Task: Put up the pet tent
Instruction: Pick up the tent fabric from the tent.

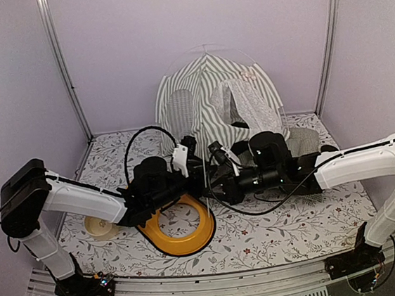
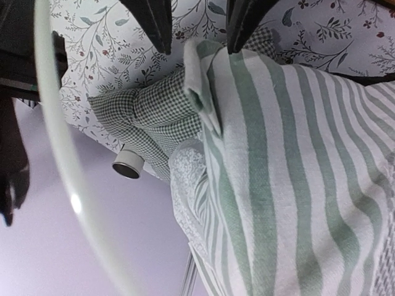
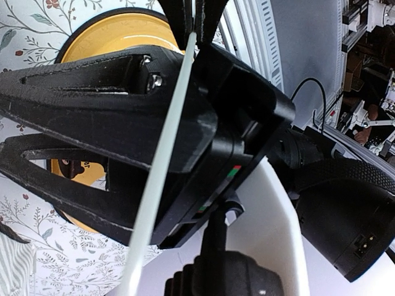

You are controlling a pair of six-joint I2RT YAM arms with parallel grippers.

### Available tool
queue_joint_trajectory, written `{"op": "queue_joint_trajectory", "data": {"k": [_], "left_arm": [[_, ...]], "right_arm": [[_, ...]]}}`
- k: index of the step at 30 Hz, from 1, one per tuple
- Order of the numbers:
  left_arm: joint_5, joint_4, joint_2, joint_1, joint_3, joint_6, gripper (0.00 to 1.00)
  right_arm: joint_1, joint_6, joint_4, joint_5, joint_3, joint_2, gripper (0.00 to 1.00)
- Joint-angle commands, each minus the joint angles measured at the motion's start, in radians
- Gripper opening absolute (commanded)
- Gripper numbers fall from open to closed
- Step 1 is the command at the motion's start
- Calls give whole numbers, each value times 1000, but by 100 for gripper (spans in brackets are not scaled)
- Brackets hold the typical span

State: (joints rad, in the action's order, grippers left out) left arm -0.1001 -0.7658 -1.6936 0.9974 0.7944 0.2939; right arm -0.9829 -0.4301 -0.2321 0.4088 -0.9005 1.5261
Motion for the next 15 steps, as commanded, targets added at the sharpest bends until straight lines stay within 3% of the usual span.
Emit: {"op": "queue_joint_trajectory", "data": {"k": [1,9,15], "left_arm": [[-6,-42,-18,23,17,-27,30],[-46,-54,-43,24,44,-24,31],[-52,-63,-58,22,64,-24,14]], "right_arm": [[8,14,-78,30,-41,-43,0],[10,13,-64,37,-50,-38,0],[9,16,-52,34,-50,-43,0]]}}
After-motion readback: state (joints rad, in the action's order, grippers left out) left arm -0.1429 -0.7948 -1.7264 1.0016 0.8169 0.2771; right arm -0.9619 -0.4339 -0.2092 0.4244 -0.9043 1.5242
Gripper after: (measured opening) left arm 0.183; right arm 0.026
